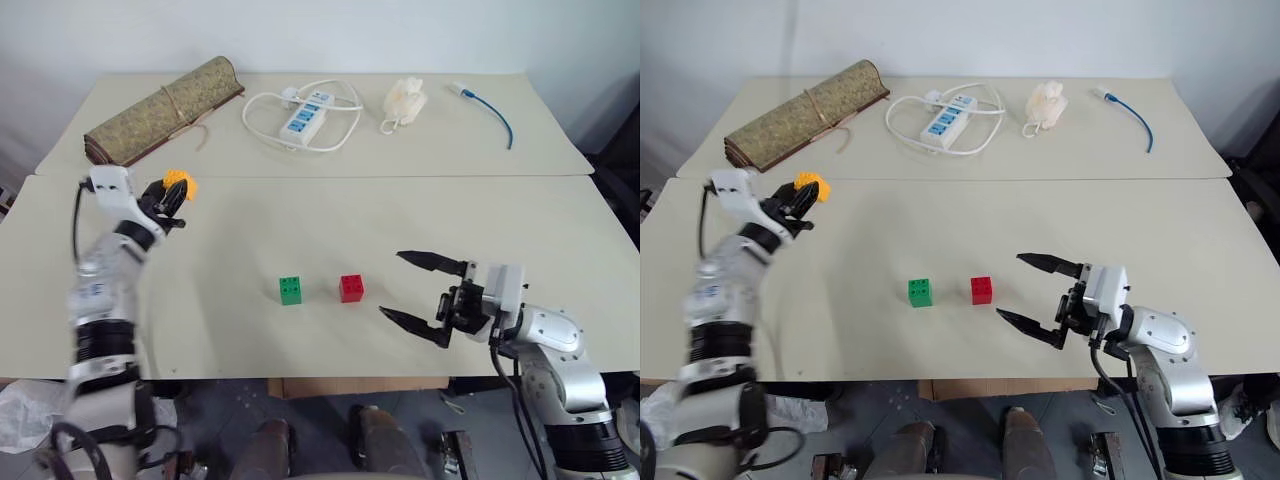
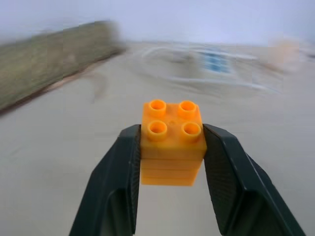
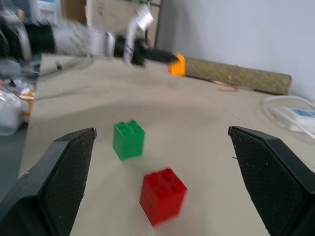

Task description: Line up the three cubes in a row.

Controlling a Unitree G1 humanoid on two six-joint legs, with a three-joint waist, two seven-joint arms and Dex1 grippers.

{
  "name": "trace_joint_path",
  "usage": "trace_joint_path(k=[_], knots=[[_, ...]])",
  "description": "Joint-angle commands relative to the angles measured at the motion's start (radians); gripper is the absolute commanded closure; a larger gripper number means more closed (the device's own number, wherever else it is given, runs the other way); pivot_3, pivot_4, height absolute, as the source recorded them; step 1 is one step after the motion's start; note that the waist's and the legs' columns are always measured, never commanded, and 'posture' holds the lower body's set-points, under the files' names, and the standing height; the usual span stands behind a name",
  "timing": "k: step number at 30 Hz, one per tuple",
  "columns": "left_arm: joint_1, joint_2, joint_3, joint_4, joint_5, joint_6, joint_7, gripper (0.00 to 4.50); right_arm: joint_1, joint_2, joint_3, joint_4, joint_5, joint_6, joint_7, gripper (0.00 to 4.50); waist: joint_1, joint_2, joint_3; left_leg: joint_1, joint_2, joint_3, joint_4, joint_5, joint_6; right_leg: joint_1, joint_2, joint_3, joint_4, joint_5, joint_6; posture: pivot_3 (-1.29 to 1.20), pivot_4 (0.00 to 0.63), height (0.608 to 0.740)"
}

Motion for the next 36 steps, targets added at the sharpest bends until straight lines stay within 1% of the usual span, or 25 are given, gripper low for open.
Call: trace_joint_path(k=[1, 3, 5, 6, 8, 10, 14, 16, 18, 21, 25, 31, 33, 34, 36], knots=[[0.045, 0.091, -0.087, -0.011, 0.022, -0.120, -0.336, 3.04, 0.021, -0.026, -0.043, -0.020, 0.016, -0.035, 0.026, 0.00, 0.007, 0.003, -0.001, 0.001, 0.000, 0.000, 0.000, 0.000, 0.000, 0.001, 0.000, 0.000, -0.001, 0.000, 0.000, 0.00, 0.150, 0.740], [0.040, 0.107, -0.111, 0.044, 0.028, -0.176, -0.443, 3.04, 0.038, -0.052, -0.058, -0.018, 0.029, -0.031, 0.054, 0.00, 0.016, 0.004, 0.000, 0.001, -0.001, 0.000, 0.001, 0.000, 0.001, 0.001, -0.001, 0.000, -0.003, 0.000, 0.000, 0.00, 0.150, 0.740], [0.042, 0.095, -0.141, 0.076, 0.028, -0.278, -0.569, 3.04, 0.044, -0.069, -0.074, -0.005, 0.036, -0.028, 0.067, 0.00, 0.022, 0.004, 0.000, 0.000, -0.001, 0.000, 0.001, 0.000, 0.001, 0.001, -0.001, -0.001, -0.003, 0.000, 0.000, 0.00, 0.150, 0.740], [0.046, 0.087, -0.160, 0.081, 0.025, -0.295, -0.625, 3.04, 0.044, -0.076, -0.080, 0.003, 0.036, -0.029, 0.071, 0.00, 0.023, 0.004, 0.000, 0.000, -0.001, 0.000, 0.001, 0.000, 0.001, 0.001, -0.001, 0.000, -0.003, 0.000, 0.000, 0.00, 0.150, 0.740], [0.049, 0.063, -0.184, 0.087, 0.014, -0.333, -0.705, 3.04, 0.047, -0.083, -0.087, 0.013, 0.036, -0.028, 0.076, 0.00, 0.023, 0.004, 0.000, 0.000, -0.001, 0.000, 0.002, 0.000, 0.002, 0.001, -0.001, 0.000, -0.003, 0.000, 0.000, 0.00, 0.150, 0.740], [0.046, 0.041, -0.216, 0.110, 0.037, -0.381, -0.749, 3.04, 0.051, -0.087, -0.089, 0.020, 0.034, -0.028, 0.084, 0.00, 0.022, 0.004, 0.000, 0.000, -0.001, 0.000, 0.002, 0.000, 0.002, 0.001, -0.001, 0.000, -0.002, 0.000, 0.000, 0.00, 0.150, 0.740], [-0.001, -0.002, -0.251, 0.202, 0.084, -0.461, -0.760, 3.04, 0.069, -0.085, -0.089, 0.005, 0.031, -0.029, 0.082, 0.00, 0.021, 0.004, 0.000, 0.000, -0.001, 0.000, 0.002, 0.000, 0.002, 0.001, 0.000, 0.000, -0.001, 0.000, 0.000, 0.00, 0.150, 0.740], [-0.031, -0.014, -0.263, 0.255, 0.105, -0.496, -0.757, 3.04, 0.078, -0.085, -0.092, -0.004, 0.034, -0.024, 0.078, 0.00, 0.021, 0.004, 0.000, 0.000, -0.001, 0.000, 0.003, 0.000, 0.002, 0.000, 0.000, 0.000, -0.001, 0.000, 0.000, 0.00, 0.150, 0.740], [-0.062, -0.023, -0.280, 0.337, 0.147, -0.566, -0.748, 3.04, 0.087, -0.082, -0.089, -0.009, 0.032, -0.024, 0.074, 0.00, 0.020, 0.004, 0.000, 0.000, -0.001, 0.001, 0.003, 0.000, 0.002, 0.000, 0.001, 0.000, 0.000, 0.000, 0.000, 0.00, 0.150, 0.740], [-0.097, -0.035, -0.279, 0.411, 0.162, -0.600, -0.740, 3.04, 0.091, -0.077, -0.078, -0.015, 0.026, -0.028, 0.070, 0.00, 0.017, 0.004, 0.000, 0.000, -0.001, 0.001, 0.003, 0.000, 0.002, 0.000, 0.001, 0.000, 0.001, 0.000, 0.000, 0.00, 0.150, 0.740], [-0.127, -0.038, -0.270, 0.436, 0.145, -0.592, -0.756, 3.04, 0.083, -0.075, -0.074, -0.007, 0.024, -0.030, 0.068, 0.00, 0.013, 0.004, 0.000, 0.001, -0.001, 0.001, 0.003, 0.000, 0.003, 0.001, 0.001, 0.001, 0.001, 0.000, 0.001, 0.00, 0.150, 0.740], [-0.121, -0.007, -0.285, 0.413, 0.138, -0.542, -0.812, 3.04, 0.067, -0.076, -0.067, 0.020, 0.021, -0.036, 0.080, 0.00, 0.011, 0.004, 0.000, 0.000, -0.001, 0.001, 0.004, 0.000, 0.003, 0.001, 0.001, 0.001, 0.001, 0.000, 0.001, 0.00, 0.150, 0.740], [-0.116, 0.001, -0.289, 0.393, 0.132, -0.501, -0.816, 2.31, 0.055, -0.075, -0.063, 0.032, 0.019, -0.036, 0.085, 0.00, 0.008, 0.004, 0.000, 0.001, -0.001, 0.001, 0.004, 0.000, 0.003, 0.000, 0.001, 0.001, 0.001, 0.000, 0.001, 0.00, 0.150, 0.740], [-0.114, 0.003, -0.289, 0.385, 0.129, -0.490, -0.813, 2.07, 0.052, -0.075, -0.062, 0.037, 0.018, -0.037, 0.087, 0.00, 0.008, 0.004, 0.000, 0.001, -0.001, 0.001, 0.004, 0.000, 0.003, 0.000, 0.001, 0.001, 0.001, 0.000, 0.001, 0.00, 0.150, 0.740], [-0.107, 0.006, -0.292, 0.366, 0.119, -0.455, -0.811, 1.44, 0.045, -0.073, -0.059, 0.046, 0.017, -0.039, 0.093, 0.00, 0.009, 0.004, 0.000, 0.000, 0.000, 0.001, 0.003, 0.000, 0.003, 0.000, 0.001, 0.001, 0.002, 0.000, 0.001, 0.00, 0.150, 0.740]])
